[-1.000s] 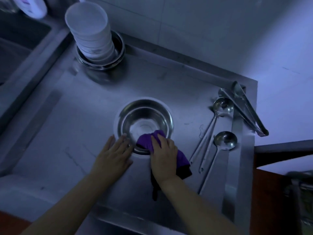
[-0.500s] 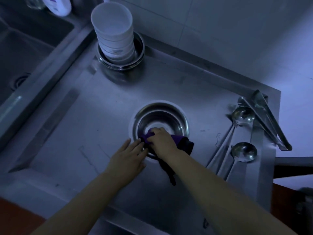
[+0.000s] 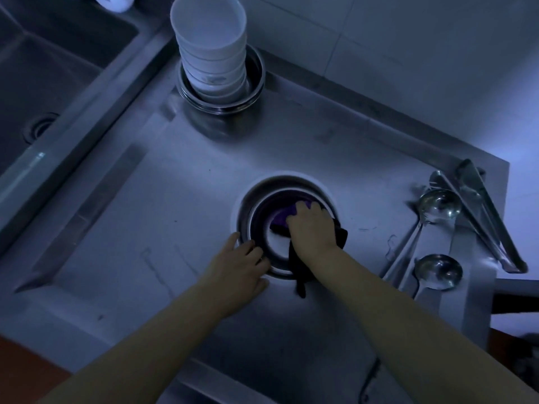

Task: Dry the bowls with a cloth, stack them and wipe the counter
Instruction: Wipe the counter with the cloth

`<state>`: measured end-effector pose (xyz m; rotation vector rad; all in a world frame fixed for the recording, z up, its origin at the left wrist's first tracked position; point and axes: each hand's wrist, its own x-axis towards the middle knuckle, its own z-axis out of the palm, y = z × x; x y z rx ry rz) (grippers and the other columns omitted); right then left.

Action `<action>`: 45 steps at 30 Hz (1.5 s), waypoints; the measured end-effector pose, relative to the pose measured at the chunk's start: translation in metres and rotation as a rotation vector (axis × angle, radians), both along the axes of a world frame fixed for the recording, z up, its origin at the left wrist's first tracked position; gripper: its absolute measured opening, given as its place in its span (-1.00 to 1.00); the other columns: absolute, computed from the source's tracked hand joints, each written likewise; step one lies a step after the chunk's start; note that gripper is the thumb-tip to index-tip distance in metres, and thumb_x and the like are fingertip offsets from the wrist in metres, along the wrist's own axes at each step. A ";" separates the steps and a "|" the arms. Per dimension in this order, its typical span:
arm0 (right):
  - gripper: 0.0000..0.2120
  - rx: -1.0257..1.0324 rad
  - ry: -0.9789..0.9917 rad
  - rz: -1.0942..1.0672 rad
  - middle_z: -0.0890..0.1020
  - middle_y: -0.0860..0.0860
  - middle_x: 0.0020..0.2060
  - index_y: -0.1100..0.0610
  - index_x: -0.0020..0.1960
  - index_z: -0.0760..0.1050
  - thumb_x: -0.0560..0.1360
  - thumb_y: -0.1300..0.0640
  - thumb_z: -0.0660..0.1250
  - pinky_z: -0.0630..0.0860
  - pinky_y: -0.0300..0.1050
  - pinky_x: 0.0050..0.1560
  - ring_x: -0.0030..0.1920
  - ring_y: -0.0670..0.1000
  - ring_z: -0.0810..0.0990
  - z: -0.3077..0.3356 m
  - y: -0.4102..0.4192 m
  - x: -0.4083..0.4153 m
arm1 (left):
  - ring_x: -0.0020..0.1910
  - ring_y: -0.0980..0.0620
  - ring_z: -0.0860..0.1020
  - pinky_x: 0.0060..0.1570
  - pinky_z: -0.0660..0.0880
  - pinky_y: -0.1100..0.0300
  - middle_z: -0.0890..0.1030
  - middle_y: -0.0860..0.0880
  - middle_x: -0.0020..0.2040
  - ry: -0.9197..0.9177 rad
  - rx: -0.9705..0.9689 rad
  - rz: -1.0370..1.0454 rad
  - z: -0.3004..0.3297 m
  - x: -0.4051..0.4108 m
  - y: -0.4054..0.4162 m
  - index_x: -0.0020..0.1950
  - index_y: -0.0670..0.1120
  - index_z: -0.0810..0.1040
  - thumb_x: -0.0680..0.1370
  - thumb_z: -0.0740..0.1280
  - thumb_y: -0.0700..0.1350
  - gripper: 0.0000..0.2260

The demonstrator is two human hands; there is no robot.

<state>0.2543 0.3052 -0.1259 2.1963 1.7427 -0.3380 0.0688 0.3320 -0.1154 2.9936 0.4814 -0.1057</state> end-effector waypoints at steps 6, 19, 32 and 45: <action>-0.48 -0.188 0.144 -0.100 0.09 0.17 0.48 -0.10 0.46 0.20 0.53 -0.05 0.22 0.07 0.21 0.36 0.42 0.25 0.10 -0.012 -0.011 -0.018 | 0.07 0.00 0.62 0.22 0.44 0.04 0.67 -0.02 -0.14 -0.019 -0.064 0.024 0.000 0.007 0.007 -0.22 -0.02 0.62 0.45 0.22 0.01 -0.79; -0.78 0.424 0.259 0.133 0.57 0.27 0.11 0.16 0.04 0.64 0.39 0.18 0.41 0.51 0.14 -0.07 0.02 0.31 0.55 -0.026 0.010 -0.018 | -0.36 -0.06 0.54 -0.11 0.55 0.15 0.53 -0.02 -0.45 0.024 -0.126 0.132 -0.003 0.028 0.015 -0.44 -0.03 0.65 0.16 0.53 -0.03 -0.88; -0.69 -0.185 -0.097 0.031 0.34 0.06 0.35 0.08 0.19 0.55 0.53 0.03 0.18 0.23 0.11 0.18 0.28 0.22 0.25 0.002 -0.011 0.000 | 0.16 -0.11 0.36 0.11 0.22 0.17 0.52 -0.08 0.04 0.192 -0.255 0.295 -0.009 0.036 0.011 0.08 -0.04 0.64 0.53 0.15 0.00 -0.69; -0.73 0.326 0.292 -0.123 0.47 0.20 0.18 0.15 0.16 0.56 0.48 0.20 0.28 0.34 0.03 0.07 0.14 0.22 0.37 -0.027 0.016 -0.015 | -0.41 0.02 0.54 -0.36 0.46 0.33 0.56 0.02 -0.46 0.092 -0.118 0.118 -0.003 0.029 0.007 -0.48 -0.02 0.63 0.19 0.58 -0.03 -0.84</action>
